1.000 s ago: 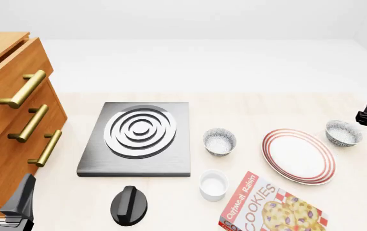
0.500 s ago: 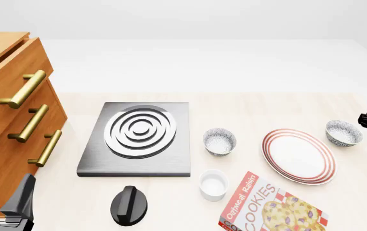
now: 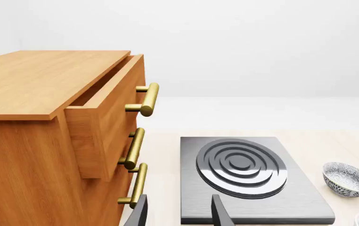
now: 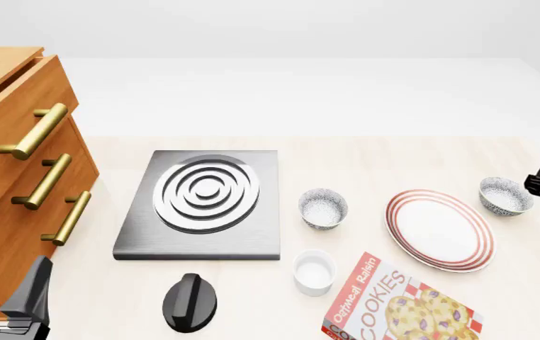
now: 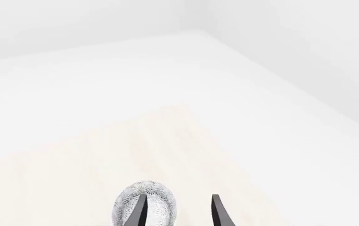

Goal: Pick the akita bowl next to the plate and place it on the plate.

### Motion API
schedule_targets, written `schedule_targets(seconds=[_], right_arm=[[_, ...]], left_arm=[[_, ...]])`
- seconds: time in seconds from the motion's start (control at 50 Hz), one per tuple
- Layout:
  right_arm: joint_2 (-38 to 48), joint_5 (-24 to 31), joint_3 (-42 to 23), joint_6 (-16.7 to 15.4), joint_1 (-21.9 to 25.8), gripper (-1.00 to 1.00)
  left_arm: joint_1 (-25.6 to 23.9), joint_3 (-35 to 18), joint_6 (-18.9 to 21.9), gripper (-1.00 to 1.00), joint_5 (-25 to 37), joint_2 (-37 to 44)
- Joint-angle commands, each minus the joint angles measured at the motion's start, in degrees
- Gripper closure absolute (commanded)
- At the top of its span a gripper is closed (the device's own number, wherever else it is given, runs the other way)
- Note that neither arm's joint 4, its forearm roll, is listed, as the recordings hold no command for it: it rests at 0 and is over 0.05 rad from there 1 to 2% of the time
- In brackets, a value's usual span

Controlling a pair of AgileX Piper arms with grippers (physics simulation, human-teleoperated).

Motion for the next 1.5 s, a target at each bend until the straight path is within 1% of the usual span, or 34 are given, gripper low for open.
schedule_targets(seconds=[0.02,0.36,0.56,0.72,0.78,1.0,1.12,1.5], right_arm=[[1.7,-0.41,-0.38,0.4,-0.39,-1.0],[3.12,-0.86,-0.43,0.86,-0.39,-1.0],[3.61,0.19,-1.2,1.77,-0.32,-1.0],[4.0,2.24,-2.43,3.41,-0.4,-1.0],[4.11,3.9,-3.34,4.7,-0.34,-1.0],[4.92,4.98,-4.43,5.96,-1.06,-1.0],[5.93,6.51,-5.44,7.63,-1.15,-1.0],[8.53,9.17,-7.29,10.92,-0.89,-1.0]], left_arm=[[0.0,0.0,0.0,-1.0,0.0,0.0],[0.0,0.0,0.0,-1.0,0.0,0.0],[0.0,0.0,0.0,-1.0,0.0,0.0],[0.0,0.0,0.0,-1.0,0.0,0.0],[0.0,0.0,0.0,-1.0,0.0,0.0],[0.0,0.0,0.0,-1.0,0.0,0.0],[0.0,0.0,0.0,-1.0,0.0,0.0],[0.0,0.0,0.0,-1.0,0.0,0.0]])
